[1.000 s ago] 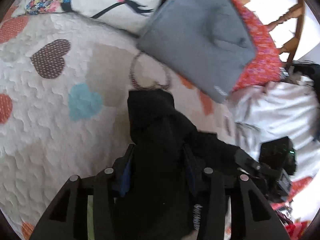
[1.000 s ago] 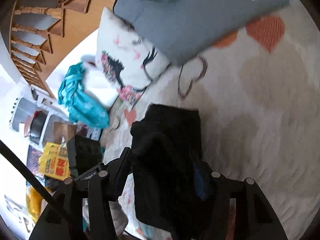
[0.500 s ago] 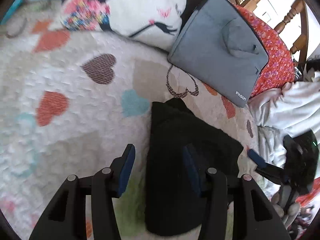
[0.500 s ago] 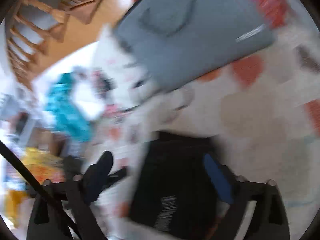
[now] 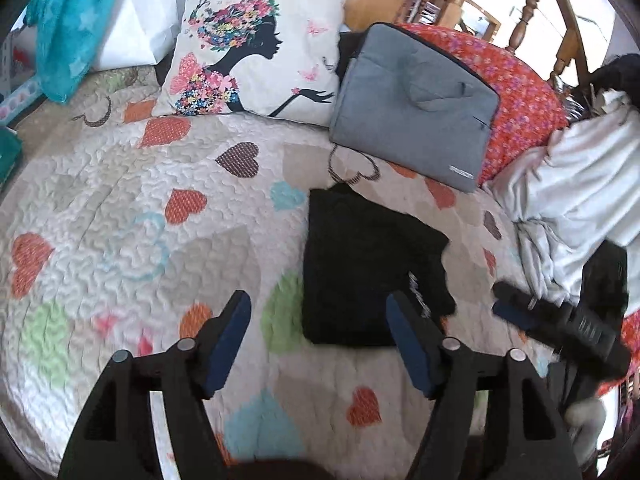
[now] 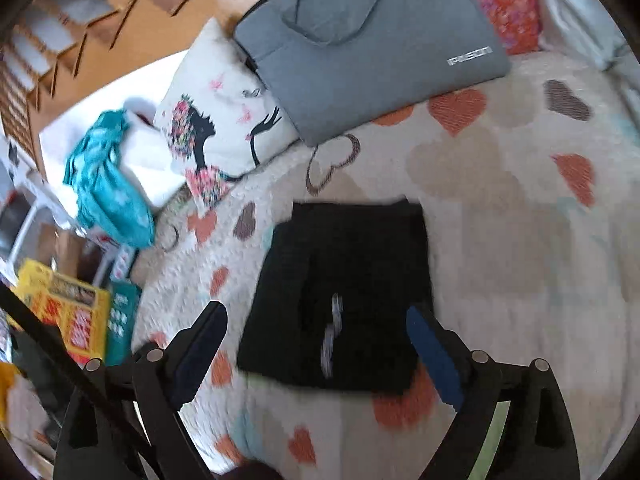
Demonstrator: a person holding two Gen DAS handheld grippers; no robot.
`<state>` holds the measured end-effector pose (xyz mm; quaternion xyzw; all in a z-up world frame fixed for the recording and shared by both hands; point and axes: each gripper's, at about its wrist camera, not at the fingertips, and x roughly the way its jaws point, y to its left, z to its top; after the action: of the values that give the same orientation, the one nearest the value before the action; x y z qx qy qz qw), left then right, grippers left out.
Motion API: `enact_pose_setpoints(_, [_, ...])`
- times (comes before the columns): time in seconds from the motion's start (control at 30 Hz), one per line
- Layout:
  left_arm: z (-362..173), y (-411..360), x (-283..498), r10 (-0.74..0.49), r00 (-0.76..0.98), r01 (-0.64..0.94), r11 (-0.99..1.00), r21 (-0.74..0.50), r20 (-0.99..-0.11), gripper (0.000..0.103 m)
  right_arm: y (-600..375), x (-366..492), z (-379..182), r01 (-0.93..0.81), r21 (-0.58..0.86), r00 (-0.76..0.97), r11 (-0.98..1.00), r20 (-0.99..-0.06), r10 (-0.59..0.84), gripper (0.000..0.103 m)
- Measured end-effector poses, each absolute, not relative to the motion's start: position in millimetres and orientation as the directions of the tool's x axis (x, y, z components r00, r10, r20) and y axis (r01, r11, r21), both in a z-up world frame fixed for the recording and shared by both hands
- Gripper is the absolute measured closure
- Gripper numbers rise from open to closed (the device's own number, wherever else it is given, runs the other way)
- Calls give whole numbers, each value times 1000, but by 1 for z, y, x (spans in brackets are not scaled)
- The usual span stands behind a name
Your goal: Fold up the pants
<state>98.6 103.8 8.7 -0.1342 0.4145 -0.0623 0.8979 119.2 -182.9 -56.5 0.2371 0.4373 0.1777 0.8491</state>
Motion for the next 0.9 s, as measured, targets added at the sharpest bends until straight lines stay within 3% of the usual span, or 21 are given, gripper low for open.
enact_pose_setpoints(0.23, [24, 87, 47, -146, 679, 4, 981, -195, -719, 31, -169, 46, -77, -72, 430, 536, 900, -744, 399, 9])
enact_pose_setpoints(0.53, [56, 73, 5, 58, 747, -63, 998, 16, -663, 24, -159, 16, -58, -94, 409, 562, 908, -731, 387, 9])
enact_pose_setpoints(0.63, [66, 68, -4, 73, 764, -64, 997, 38, -641, 19, -155, 9, -52, -115, 394, 571, 912, -725, 385, 9])
enact_pose_setpoints(0.9, [69, 52, -8, 69, 759, -42, 997, 57, -647, 18, -152, -5, -47, -131, 353, 585, 926, -727, 360, 8])
